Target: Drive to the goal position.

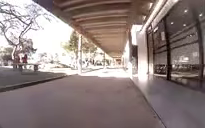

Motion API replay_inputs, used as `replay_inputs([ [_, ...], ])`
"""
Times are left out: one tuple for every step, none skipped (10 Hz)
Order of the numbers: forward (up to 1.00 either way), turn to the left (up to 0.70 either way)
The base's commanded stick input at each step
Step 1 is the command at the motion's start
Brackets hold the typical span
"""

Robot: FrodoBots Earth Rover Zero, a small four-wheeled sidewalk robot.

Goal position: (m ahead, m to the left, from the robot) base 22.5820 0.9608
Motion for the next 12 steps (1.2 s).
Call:
replay_inputs([
  [0.70,0.00],
  [0.70,0.00],
  [0.70,0.00],
  [0.70,0.00],
  [0.70,0.00],
  [0.70,0.00],
  [0.70,0.00],
  [0.70,0.00],
  [0.70,0.00],
  [0.70,0.00],
  [0.70,0.00],
  [0.70,0.00],
])
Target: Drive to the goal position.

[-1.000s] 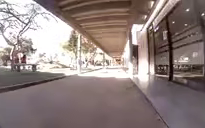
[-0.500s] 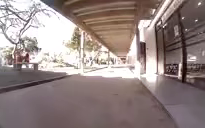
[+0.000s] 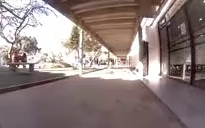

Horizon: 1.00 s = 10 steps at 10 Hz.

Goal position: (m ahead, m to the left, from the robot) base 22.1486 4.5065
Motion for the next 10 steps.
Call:
replay_inputs([
  [0.70,0.00],
  [0.70,0.00],
  [0.70,0.00],
  [0.70,0.00],
  [0.70,0.00],
  [0.70,0.00],
  [0.70,0.00],
  [0.70,0.00],
  [0.70,0.00],
  [0.70,0.00],
])
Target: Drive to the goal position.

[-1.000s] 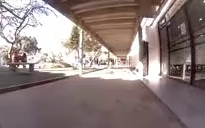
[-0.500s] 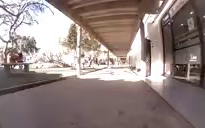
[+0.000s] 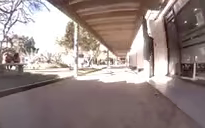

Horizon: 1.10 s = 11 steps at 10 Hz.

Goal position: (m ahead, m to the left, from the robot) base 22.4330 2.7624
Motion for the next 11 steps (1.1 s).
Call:
replay_inputs([
  [0.70,0.00],
  [0.70,0.00],
  [0.70,0.00],
  [0.70,0.00],
  [0.70,0.00],
  [0.70,0.00],
  [0.70,0.00],
  [0.70,0.00],
  [0.70,0.00],
  [0.70,0.00],
  [0.70,0.00],
])
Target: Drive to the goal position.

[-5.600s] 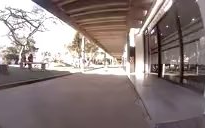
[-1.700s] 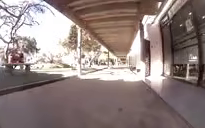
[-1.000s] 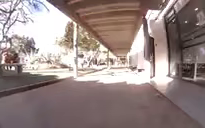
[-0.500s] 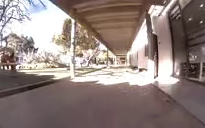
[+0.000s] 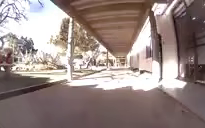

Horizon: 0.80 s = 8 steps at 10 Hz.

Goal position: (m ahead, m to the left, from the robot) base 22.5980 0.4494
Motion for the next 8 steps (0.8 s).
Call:
replay_inputs([
  [0.70,0.00],
  [0.70,0.00],
  [0.70,0.00],
  [0.70,0.00],
  [0.70,-0.04],
  [0.70,-0.18],
  [0.70,-0.32],
  [0.70,0.00],
])
